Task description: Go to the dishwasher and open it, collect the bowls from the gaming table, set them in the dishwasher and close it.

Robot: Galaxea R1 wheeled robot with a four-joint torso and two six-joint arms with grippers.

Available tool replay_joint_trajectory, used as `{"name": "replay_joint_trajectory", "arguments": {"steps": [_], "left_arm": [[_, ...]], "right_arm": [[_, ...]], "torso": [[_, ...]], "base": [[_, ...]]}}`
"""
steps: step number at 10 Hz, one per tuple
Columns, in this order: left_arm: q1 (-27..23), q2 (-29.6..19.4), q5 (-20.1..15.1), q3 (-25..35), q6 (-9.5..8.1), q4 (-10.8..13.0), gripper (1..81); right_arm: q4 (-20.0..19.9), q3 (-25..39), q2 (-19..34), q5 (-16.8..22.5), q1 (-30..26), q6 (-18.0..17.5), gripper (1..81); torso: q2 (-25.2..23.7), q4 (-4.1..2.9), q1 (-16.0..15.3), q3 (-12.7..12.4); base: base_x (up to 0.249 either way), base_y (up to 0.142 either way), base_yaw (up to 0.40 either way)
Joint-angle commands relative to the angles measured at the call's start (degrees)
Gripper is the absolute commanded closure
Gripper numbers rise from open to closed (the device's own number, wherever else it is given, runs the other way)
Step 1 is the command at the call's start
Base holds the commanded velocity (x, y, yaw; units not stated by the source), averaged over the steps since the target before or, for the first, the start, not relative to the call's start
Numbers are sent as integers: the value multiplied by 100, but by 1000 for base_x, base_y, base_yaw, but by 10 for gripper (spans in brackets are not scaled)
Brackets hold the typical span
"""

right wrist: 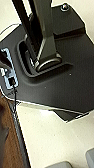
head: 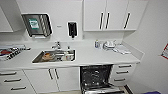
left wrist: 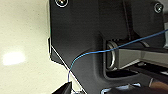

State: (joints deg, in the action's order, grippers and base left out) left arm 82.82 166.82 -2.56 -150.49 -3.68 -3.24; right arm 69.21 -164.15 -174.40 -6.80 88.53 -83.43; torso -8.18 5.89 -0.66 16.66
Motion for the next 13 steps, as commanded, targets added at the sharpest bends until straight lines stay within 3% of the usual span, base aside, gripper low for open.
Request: {"name": "replay_joint_trajectory", "arguments": {"steps": [1, 2, 3, 6, 10, 13], "left_arm": [[-261, -69, -333, -7, 25, -45, 10], [-253, -69, -333, -7, 25, -45, 10], [-261, -69, -333, -7, 25, -28, 10], [-262, -51, -333, -7, 25, -27, 10], [-253, -43, -333, -7, 25, -19, 10], [-262, -25, -333, -7, 25, -10, 10]], "right_arm": [[-1155, 42, -19, 478, -217, 1083, 10], [-1550, 94, -19, 496, -225, 1575, 10], [-1959, 120, -36, 704, -252, 2036, 10], [-2983, 209, 8, 1032, -322, 3184, 10], [-2614, 341, 122, 865, -419, 3580, 10], [-2649, 376, 113, 865, -419, 3544, 10]], "torso": [[540, 0, 66, 0], [765, 0, 66, 2], [402, 0, 26, 2], [666, 0, 44, 9], [651, 0, 44, 11], [653, 0, 44, -596]], "base": [[0, 0, 0], [0, 0, 0], [0, 0, 0], [0, 0, 0], [0, 0, 0], [0, 0, 0]]}}
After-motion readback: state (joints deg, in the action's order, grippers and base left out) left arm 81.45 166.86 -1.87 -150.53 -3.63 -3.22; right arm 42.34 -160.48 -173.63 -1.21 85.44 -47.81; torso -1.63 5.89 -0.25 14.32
